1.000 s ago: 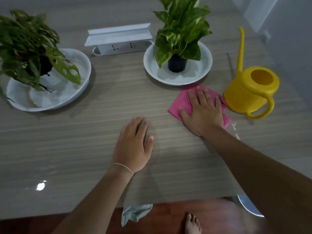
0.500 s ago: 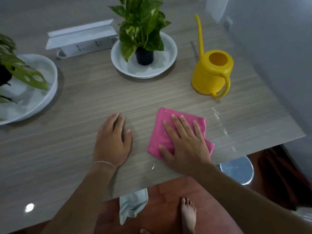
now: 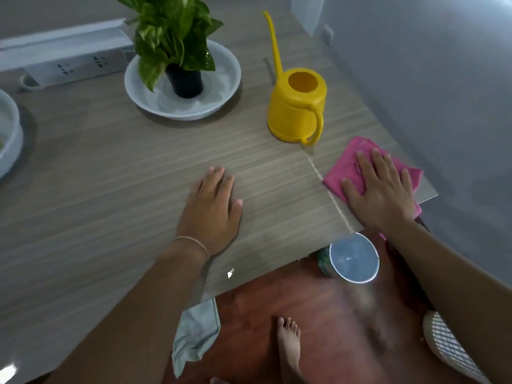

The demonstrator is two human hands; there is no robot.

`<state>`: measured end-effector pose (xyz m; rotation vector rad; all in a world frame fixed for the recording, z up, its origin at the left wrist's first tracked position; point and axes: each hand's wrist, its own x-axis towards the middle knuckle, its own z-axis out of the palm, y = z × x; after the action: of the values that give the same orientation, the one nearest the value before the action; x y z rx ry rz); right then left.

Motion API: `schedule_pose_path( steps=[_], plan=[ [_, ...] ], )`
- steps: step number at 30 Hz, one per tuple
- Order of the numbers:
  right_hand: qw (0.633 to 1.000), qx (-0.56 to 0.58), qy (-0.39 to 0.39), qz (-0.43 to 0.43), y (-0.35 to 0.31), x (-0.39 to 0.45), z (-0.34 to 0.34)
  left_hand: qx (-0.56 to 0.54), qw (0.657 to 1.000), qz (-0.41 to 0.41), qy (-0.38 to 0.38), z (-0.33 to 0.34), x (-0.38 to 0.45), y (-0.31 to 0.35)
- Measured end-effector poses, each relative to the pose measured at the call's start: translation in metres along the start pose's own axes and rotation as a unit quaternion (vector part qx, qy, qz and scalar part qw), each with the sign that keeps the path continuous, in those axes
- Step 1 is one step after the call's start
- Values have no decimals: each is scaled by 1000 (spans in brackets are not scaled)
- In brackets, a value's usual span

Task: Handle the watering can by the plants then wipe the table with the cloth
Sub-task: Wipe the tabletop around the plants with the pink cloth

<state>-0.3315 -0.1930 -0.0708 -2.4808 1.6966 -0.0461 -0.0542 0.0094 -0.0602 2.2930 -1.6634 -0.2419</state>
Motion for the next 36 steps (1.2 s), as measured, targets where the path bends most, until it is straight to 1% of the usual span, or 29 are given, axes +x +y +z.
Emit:
schedule_pose_path(
  steps=[3, 5, 9, 11, 16, 18, 23, 31, 36],
  plan=[
    [999, 1, -8, 32, -19, -15, 4, 43, 999, -11, 26, 9, -6, 4],
    [1000, 3, -11, 20, -44, -32, 8, 41, 998, -12, 35, 10, -6, 4],
    [996, 16, -5, -84, -111, -73, 22, 2, 998, -18, 59, 9, -8, 4],
    [991, 19, -1, -135, -134, -79, 28, -27, 996, -28, 80, 7, -10, 5],
    [982, 17, -6, -186, -152, -45, 30, -73, 990, -57, 107, 7, -8, 4],
    [982, 17, -10, -187, -159, -30, 31, -75, 988, -70, 114, 6, -7, 5],
    [983, 17, -19, -181, -175, 11, 31, -53, 991, -65, 106, 9, -6, 0],
    [980, 11, -20, -196, -185, 71, 30, -58, 989, -80, 109, 10, -5, 1],
    [982, -4, -33, -185, -200, 119, 25, -54, 989, -83, 108, 11, -4, 2]
  ],
)
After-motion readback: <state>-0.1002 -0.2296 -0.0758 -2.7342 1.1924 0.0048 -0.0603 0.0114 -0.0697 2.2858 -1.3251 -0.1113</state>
